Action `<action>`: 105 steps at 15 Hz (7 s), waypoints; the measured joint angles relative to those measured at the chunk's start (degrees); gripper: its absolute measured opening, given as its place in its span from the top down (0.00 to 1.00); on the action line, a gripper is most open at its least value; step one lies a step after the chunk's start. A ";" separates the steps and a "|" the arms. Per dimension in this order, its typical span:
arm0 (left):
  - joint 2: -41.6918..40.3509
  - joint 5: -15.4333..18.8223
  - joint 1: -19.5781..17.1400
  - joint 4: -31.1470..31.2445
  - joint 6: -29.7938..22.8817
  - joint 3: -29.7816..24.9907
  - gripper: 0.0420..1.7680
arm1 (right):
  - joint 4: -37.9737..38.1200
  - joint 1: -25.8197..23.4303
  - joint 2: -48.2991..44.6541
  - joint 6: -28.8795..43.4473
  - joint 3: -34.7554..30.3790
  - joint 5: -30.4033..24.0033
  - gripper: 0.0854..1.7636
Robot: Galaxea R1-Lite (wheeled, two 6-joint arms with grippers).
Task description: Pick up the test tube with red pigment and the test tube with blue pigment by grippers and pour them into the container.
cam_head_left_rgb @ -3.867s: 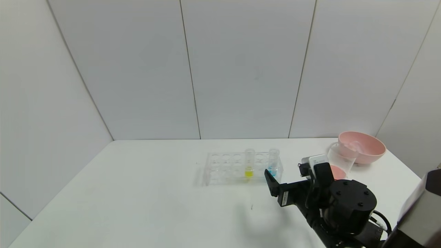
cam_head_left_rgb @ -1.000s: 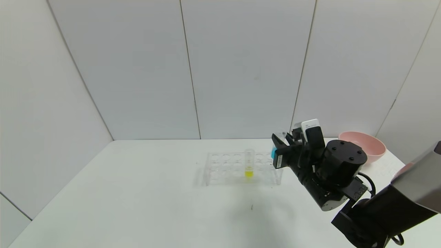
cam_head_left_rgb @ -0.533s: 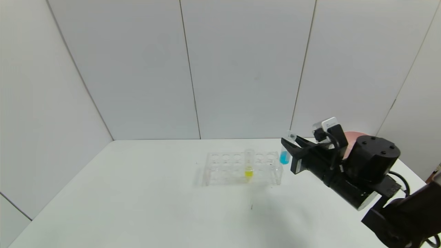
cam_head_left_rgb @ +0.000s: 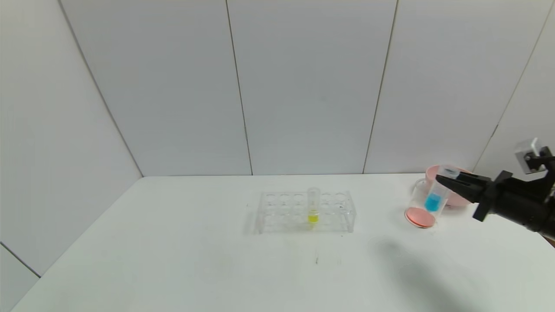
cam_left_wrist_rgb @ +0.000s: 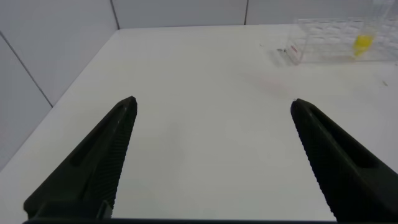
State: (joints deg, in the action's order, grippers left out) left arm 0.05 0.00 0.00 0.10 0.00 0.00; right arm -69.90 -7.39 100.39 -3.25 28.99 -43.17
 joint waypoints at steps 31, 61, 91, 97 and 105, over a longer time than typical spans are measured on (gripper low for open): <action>0.00 0.00 0.00 0.00 0.00 0.00 0.00 | 90.97 -15.82 14.24 -45.13 60.62 -12.84 0.76; 0.00 0.00 0.00 0.00 0.00 0.00 0.00 | 117.20 1.11 20.86 -68.78 85.61 33.43 0.76; 0.00 0.00 0.00 0.00 0.00 0.00 0.00 | 121.00 11.98 22.02 -77.57 85.61 60.90 0.76; 0.00 0.00 0.00 -0.02 0.00 0.00 0.00 | 121.36 12.98 21.74 -80.07 85.61 65.50 0.76; 0.00 0.00 0.00 -0.02 0.02 0.00 0.00 | 121.30 12.97 20.97 -80.30 85.61 65.88 0.76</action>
State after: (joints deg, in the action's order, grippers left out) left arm 0.05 0.00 0.00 0.07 0.02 0.00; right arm 51.40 5.58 121.36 -83.55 114.60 22.71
